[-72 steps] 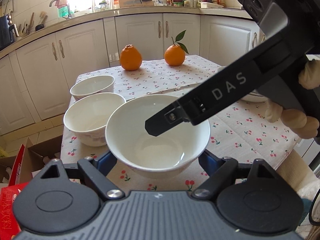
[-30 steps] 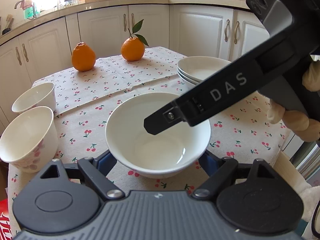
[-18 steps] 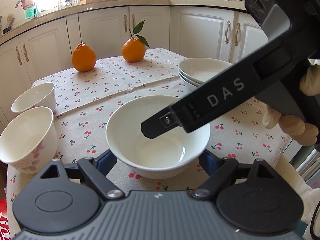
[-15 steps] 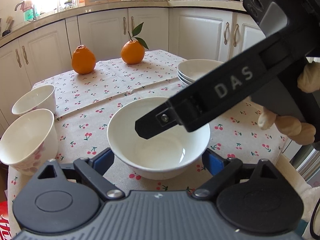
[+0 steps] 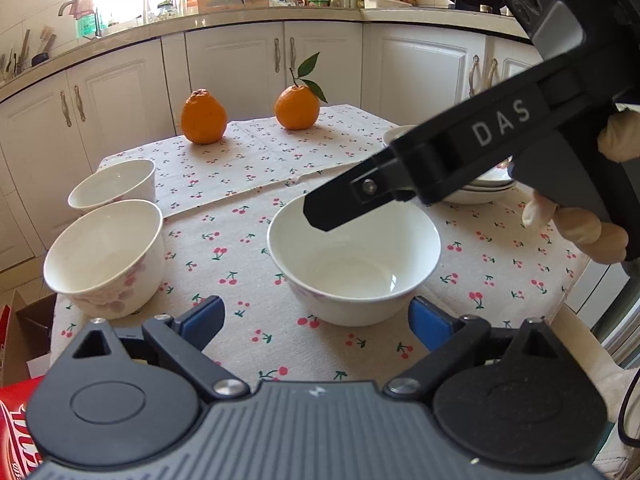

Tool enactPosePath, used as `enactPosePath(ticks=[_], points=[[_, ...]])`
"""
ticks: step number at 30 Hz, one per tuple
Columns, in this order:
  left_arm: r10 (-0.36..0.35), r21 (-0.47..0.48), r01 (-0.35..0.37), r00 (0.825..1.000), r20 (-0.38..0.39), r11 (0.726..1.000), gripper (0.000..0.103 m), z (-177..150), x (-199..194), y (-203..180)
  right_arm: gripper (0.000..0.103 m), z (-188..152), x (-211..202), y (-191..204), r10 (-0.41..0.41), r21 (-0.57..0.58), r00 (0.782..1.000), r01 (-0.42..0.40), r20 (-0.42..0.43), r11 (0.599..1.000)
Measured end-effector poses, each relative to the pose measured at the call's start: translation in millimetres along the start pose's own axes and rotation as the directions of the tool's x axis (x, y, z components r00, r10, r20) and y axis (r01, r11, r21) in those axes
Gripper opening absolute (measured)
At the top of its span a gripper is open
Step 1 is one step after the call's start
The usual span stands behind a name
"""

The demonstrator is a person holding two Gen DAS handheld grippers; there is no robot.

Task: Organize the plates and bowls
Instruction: 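Lower the bowl onto the table and open the right gripper, then reach the right gripper to another white bowl and grasp its rim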

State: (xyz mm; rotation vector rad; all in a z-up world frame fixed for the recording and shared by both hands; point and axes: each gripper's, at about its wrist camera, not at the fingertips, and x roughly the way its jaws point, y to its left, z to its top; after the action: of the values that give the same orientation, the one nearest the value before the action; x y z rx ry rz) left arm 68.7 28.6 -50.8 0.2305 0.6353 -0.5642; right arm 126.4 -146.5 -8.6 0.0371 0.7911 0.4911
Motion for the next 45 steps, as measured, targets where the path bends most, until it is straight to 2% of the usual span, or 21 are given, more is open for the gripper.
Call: enactPosePath(ticks=[4,11,20,27,33,45], points=[[0.028,-0.026,-0.028,0.999,0.024,0.999,0.098,-2.1,-12.5,11.4,0.103,5.9,-0.4,11.0,0.002,-0.04,1.0,-0.001,0.005,0.999],[0.135,-0.042,-0.132,0.988,0.069,0.99,0.099,-6.0,-27.7,33.8,0.103,21.6,5.7,36.0,0.008,-0.129,1.0,-0.007,0.007,0.992],[0.179,-0.115,-0.171,0.982,0.064,0.979,0.099,-10.6,-28.0,72.8,0.103,44.4,27.6,61.2,0.011,-0.206,1.0,-0.013,-0.011,0.978],[0.249,-0.097,-0.242,0.966,0.07,0.965,0.099,-11.6,-20.4,92.5,0.103,62.9,52.2,75.6,0.037,-0.232,0.999,-0.045,-0.04,0.972],[0.261,-0.108,-0.253,0.963,0.069,0.961,0.099,-10.6,-8.5,111.6,0.103,80.0,75.6,79.2,0.074,-0.231,0.995,-0.088,-0.069,0.969],[0.214,-0.143,-0.204,0.975,0.055,0.968,0.099,-11.3,15.5,129.0,0.102,99.8,123.6,68.9,0.139,-0.156,0.976,-0.166,-0.167,0.974]])
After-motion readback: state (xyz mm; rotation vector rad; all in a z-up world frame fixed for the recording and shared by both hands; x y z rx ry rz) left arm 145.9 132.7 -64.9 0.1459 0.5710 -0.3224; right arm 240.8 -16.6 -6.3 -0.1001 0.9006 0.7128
